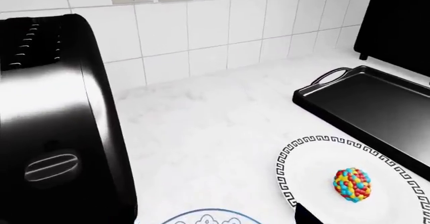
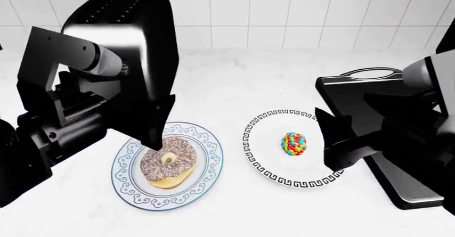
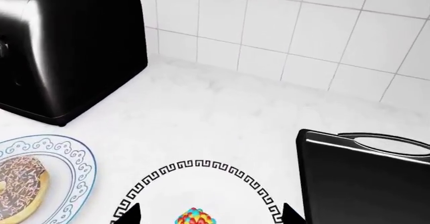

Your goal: Move the dessert items from the plate to the tray.

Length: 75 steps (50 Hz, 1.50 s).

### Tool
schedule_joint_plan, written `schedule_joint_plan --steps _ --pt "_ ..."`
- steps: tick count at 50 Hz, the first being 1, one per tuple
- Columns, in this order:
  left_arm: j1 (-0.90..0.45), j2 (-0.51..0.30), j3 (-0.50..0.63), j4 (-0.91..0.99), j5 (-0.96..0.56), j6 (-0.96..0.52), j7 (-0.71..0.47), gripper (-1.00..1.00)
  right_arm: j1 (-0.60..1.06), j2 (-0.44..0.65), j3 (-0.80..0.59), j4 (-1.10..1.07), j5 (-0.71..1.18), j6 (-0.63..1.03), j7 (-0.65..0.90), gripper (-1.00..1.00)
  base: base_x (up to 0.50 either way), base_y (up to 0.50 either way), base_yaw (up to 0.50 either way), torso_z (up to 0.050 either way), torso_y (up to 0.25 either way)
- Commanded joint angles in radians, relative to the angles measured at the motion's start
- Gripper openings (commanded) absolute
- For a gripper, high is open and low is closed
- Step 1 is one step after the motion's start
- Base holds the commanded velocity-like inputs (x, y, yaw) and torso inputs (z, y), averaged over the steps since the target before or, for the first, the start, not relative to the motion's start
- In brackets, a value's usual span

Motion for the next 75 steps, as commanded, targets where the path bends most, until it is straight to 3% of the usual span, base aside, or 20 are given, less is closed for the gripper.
schedule_joint_plan --steps 1,14,37,61,75 --pt "0.025 -0.041 0.019 0.025 -0.099 0.037 -0.039 1.00 -0.015 0.021 0.009 -0.023 0.030 -0.022 0.011 1.00 0.00 0.00 0.00 0.000 0.000" --pt "0.074 -0.168 0.075 0.083 -0.363 0.130 -0.114 1.00 -0.015 0.044 0.013 -0.020 0.056 -0.035 0.007 1.00 0.00 0.00 0.00 0.000 0.000" --pt "0.052 -0.282 0.291 0.083 -0.453 0.161 -0.269 1.00 -0.042 0.035 0.008 -0.029 0.017 -0.030 -0.019 1.00 0.00 0.00 0.00 0.000 0.000" --pt "0.017 -0.263 0.423 0.009 -0.402 0.116 -0.299 1.00 -0.059 0.040 0.011 -0.042 -0.002 -0.037 -0.036 1.00 0.00 0.00 0.00 0.000 0.000" --pt "-0.056 -0.206 0.456 -0.089 -0.317 -0.002 -0.204 1.00 -0.068 0.044 0.013 -0.037 -0.017 -0.038 -0.052 1.00 0.00 0.00 0.00 0.000 0.000"
